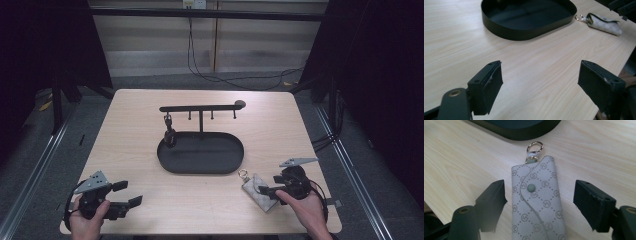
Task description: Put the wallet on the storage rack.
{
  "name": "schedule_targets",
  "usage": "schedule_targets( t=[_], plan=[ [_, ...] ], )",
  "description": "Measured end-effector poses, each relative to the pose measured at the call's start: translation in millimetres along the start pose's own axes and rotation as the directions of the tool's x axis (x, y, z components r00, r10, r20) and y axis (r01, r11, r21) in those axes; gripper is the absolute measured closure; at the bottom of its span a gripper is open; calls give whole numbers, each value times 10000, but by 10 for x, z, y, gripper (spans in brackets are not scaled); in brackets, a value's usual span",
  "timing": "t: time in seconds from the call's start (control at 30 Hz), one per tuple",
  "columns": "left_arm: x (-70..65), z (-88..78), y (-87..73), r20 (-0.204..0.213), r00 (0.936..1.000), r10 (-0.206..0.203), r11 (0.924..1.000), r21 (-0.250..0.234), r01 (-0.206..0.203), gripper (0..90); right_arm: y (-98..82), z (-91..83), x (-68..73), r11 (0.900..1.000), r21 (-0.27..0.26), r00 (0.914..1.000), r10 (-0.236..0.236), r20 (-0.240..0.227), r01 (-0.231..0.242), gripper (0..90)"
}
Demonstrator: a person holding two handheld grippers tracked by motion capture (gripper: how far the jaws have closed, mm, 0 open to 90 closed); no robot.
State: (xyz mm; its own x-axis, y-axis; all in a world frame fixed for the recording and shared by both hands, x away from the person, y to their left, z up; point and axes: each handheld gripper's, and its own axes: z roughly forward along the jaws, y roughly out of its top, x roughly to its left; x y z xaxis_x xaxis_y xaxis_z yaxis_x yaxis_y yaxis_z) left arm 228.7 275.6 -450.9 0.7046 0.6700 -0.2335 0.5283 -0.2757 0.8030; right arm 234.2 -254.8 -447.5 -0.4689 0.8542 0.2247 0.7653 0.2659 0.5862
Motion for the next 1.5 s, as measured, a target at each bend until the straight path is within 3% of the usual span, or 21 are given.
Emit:
schedule_targets(
  t=[0.17, 0.37, 0.5, 0.83, 1.07, 1.4, 1.5],
  plan=[
    [17, -32, 4, -156, 9998, 93, 9998, -176, -95, 165, 80, 89, 36, 9959, 880, 9998, -181, -72, 186, 238],
    [17, -6, 3, -15, 9999, 106, 9999, -18, -106, 165, 178, 168, 64, 9823, 1839, 9993, -370, 62, 352, 257],
    [25, -9, 2, -33, 10000, 56, 10000, -6, -56, 165, 229, 224, 85, 9700, 2387, 9986, -506, 136, 459, 270],
    [17, 10, 2, 29, 9999, 119, 9997, 194, -120, 165, 327, 412, 153, 9268, 3651, 9932, -1096, 389, 880, 285],
    [22, 12, 1, 16, 10000, 89, 9997, 247, -89, 165, 365, 484, 172, 9063, 4091, 9895, -1367, 476, 1055, 287],
    [25, 23, -1, 95, 9999, 90, 9995, 306, -93, 165, 374, 509, 198, 8977, 4273, 9881, -1440, 548, 1071, 280],
    [27, 23, -1, 107, 9999, 85, 9994, 325, -88, 165, 380, 539, 201, 8888, 4423, 9851, -1619, 573, 1203, 270]
  ],
)
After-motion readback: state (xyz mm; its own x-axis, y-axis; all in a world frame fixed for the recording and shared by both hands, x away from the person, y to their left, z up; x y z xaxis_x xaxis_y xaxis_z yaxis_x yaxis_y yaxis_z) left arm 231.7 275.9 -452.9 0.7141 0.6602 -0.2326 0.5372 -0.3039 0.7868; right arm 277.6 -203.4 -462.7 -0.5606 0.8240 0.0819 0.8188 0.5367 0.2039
